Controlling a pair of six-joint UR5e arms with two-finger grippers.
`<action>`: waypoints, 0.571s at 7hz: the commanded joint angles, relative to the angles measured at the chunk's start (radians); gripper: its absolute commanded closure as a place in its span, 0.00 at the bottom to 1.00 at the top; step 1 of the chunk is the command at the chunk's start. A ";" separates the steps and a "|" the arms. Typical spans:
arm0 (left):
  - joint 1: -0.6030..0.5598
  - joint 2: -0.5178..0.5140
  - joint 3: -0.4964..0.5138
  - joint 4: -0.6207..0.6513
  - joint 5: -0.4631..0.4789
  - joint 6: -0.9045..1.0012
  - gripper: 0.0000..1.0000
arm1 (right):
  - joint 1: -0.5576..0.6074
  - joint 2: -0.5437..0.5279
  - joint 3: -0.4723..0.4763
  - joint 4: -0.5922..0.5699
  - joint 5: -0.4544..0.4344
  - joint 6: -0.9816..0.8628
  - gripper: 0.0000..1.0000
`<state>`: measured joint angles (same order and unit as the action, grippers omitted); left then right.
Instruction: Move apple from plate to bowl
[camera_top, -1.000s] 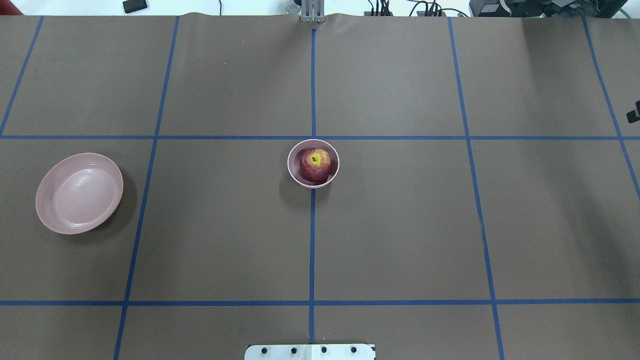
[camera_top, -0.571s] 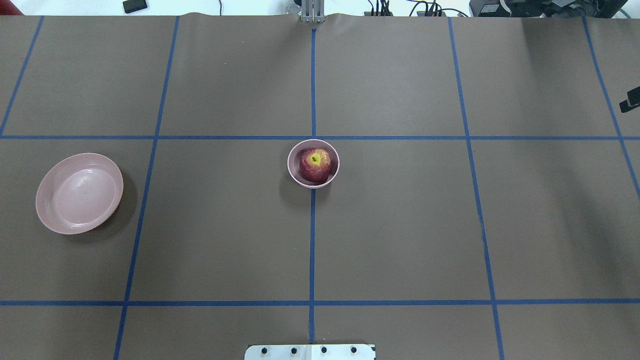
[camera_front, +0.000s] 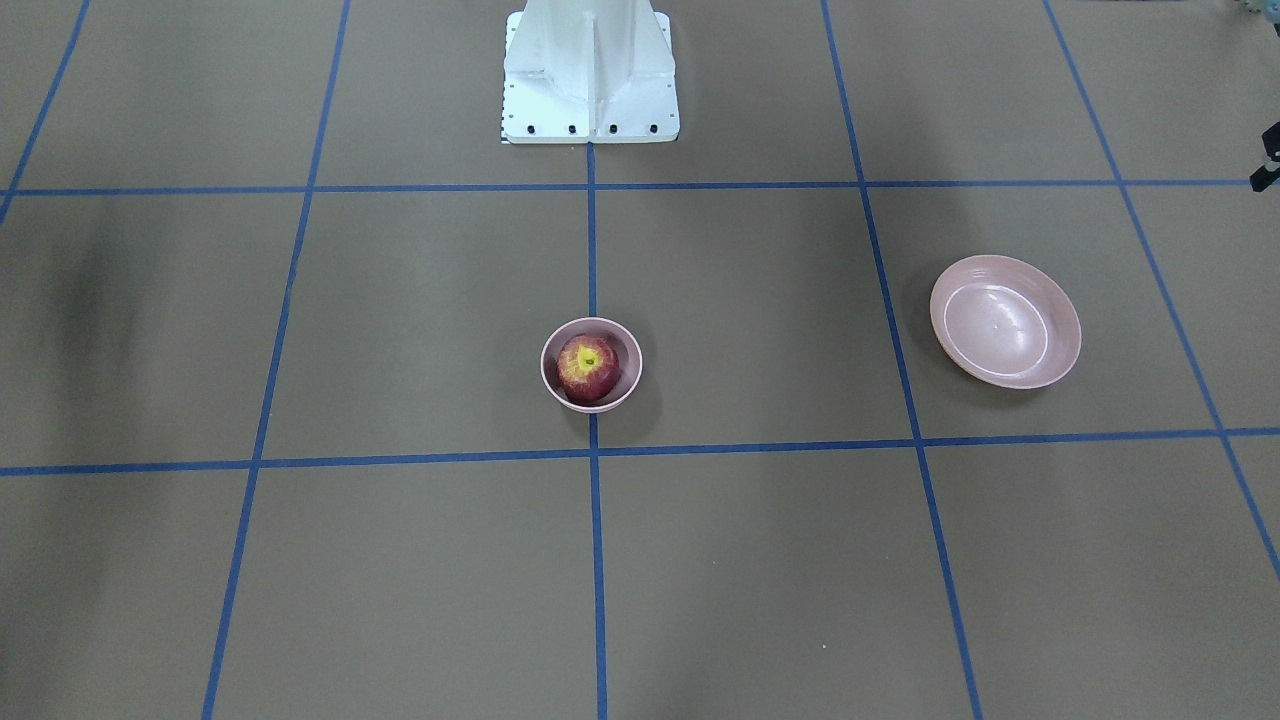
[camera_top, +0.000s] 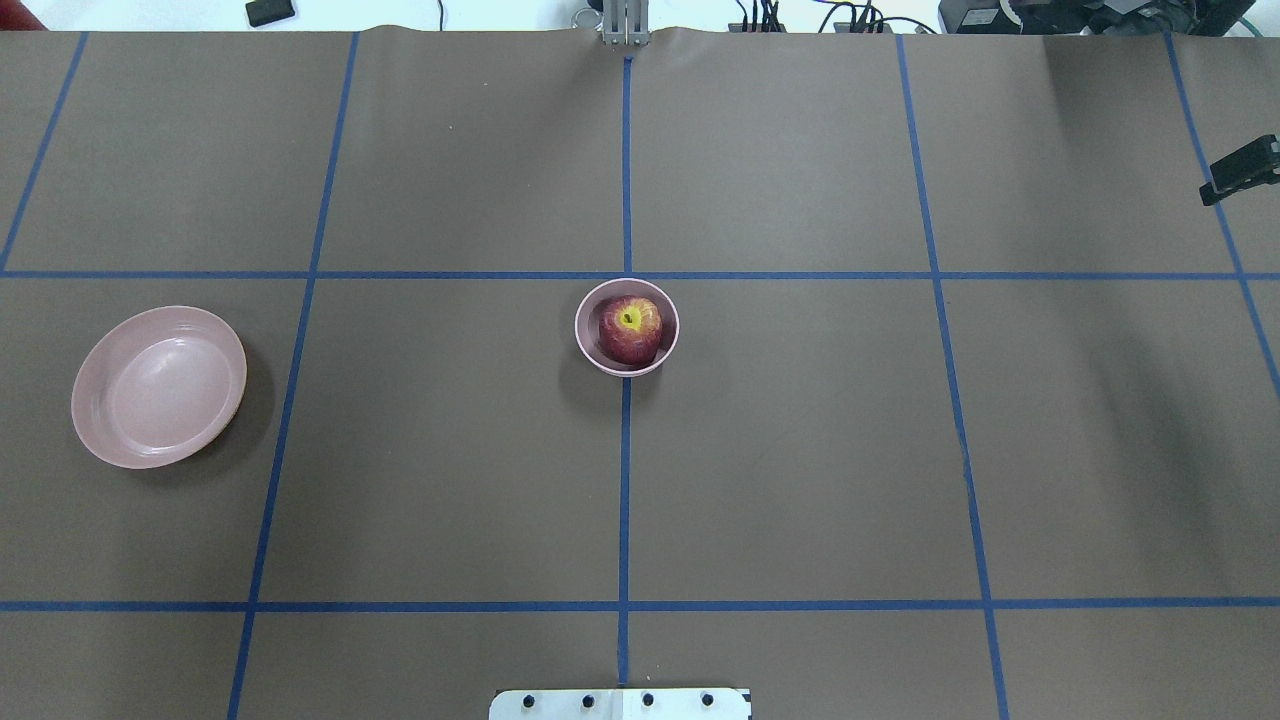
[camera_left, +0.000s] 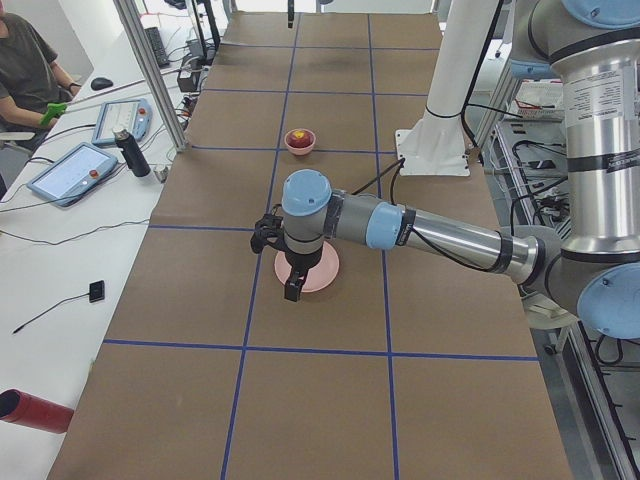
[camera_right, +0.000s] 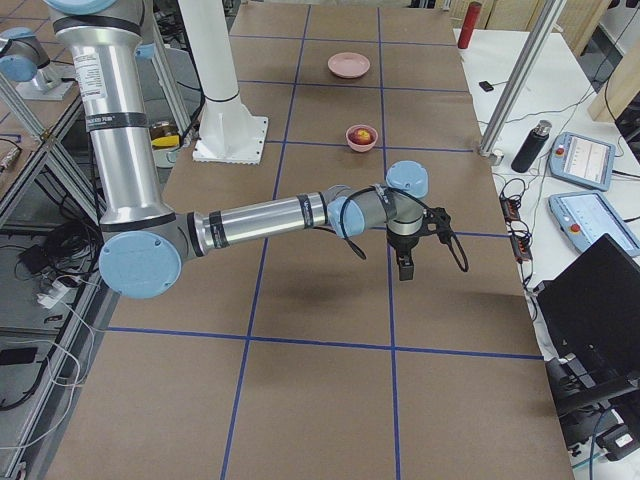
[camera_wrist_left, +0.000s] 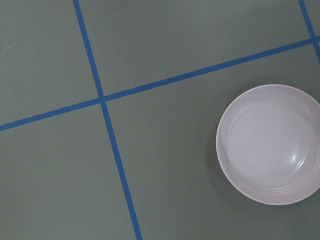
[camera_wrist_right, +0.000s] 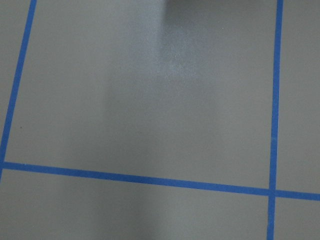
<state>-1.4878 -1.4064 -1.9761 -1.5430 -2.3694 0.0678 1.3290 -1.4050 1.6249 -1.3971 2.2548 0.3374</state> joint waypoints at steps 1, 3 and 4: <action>0.001 -0.003 0.002 -0.002 -0.008 0.000 0.02 | -0.010 0.030 -0.014 -0.002 0.075 -0.003 0.00; 0.001 -0.005 0.008 0.000 -0.060 -0.005 0.02 | -0.045 0.024 -0.010 -0.026 0.066 -0.006 0.00; 0.000 -0.009 0.016 0.000 -0.057 -0.006 0.02 | -0.056 0.024 -0.008 -0.034 0.060 -0.014 0.00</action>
<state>-1.4872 -1.4114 -1.9683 -1.5437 -2.4127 0.0645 1.2912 -1.3793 1.6143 -1.4194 2.3182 0.3301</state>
